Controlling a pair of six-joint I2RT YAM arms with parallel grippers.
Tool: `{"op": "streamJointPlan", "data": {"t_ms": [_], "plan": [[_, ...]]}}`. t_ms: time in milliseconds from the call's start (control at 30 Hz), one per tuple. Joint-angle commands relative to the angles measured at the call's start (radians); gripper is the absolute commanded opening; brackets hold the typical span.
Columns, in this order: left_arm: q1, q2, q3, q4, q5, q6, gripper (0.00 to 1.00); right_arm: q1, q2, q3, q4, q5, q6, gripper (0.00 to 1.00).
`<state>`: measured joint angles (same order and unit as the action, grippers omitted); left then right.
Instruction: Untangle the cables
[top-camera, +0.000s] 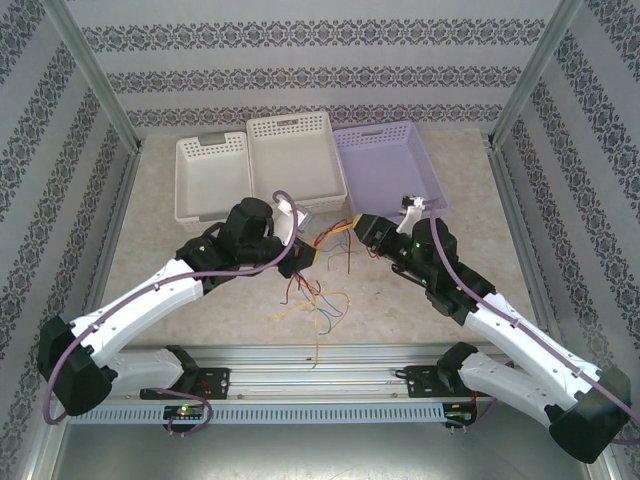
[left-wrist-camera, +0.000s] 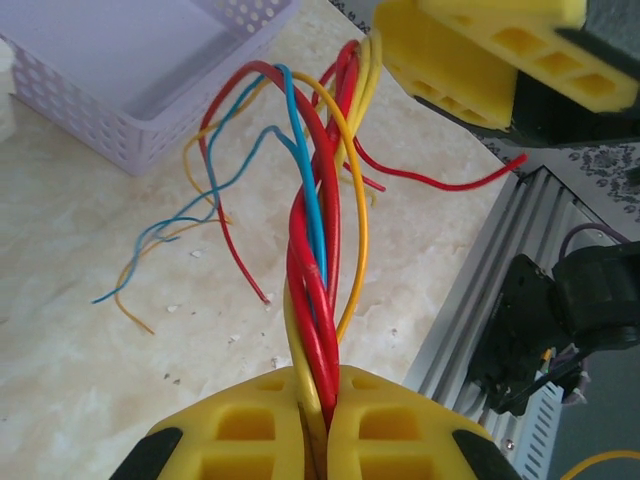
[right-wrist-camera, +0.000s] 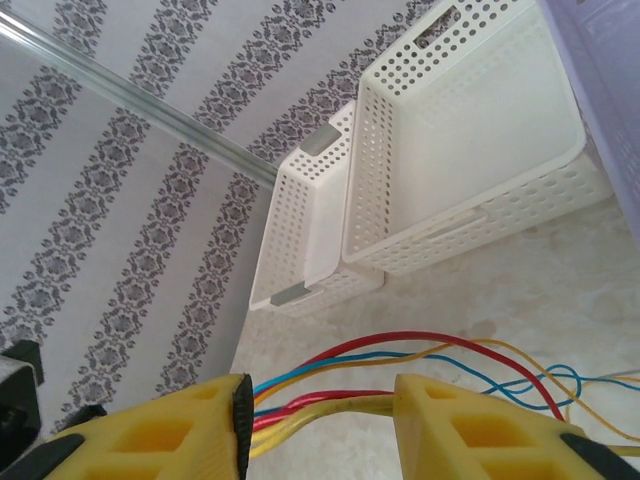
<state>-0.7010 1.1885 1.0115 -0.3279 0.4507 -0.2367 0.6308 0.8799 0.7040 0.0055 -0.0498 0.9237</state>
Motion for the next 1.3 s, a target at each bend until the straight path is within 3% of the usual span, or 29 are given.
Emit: {"op": "streamJointPlan", "data": {"t_ms": [0,200,533,800,967,1267], "plan": [[-0.013,-0.058,-0.012,0.042,-0.084,0.013,0.00,0.005,-0.036,0.009,-0.089,0.010,-0.089,0.42],[-0.012,-0.104,-0.041,0.088,-0.205,-0.036,0.00,0.068,-0.143,-0.062,-0.080,-0.049,-0.179,0.40],[-0.012,-0.065,-0.008,0.086,-0.226,-0.062,0.00,0.202,-0.165,-0.137,0.048,-0.199,-0.264,0.57],[-0.011,-0.051,-0.006,0.110,-0.234,-0.091,0.00,0.276,-0.130,-0.159,0.084,-0.217,-0.322,0.57],[-0.013,-0.053,-0.029,0.138,-0.210,-0.112,0.00,0.283,-0.134,-0.127,-0.045,0.053,-0.318,0.51],[-0.028,-0.076,-0.091,0.163,-0.214,-0.131,0.00,0.188,-0.119,-0.077,0.102,0.096,-0.189,0.55]]}}
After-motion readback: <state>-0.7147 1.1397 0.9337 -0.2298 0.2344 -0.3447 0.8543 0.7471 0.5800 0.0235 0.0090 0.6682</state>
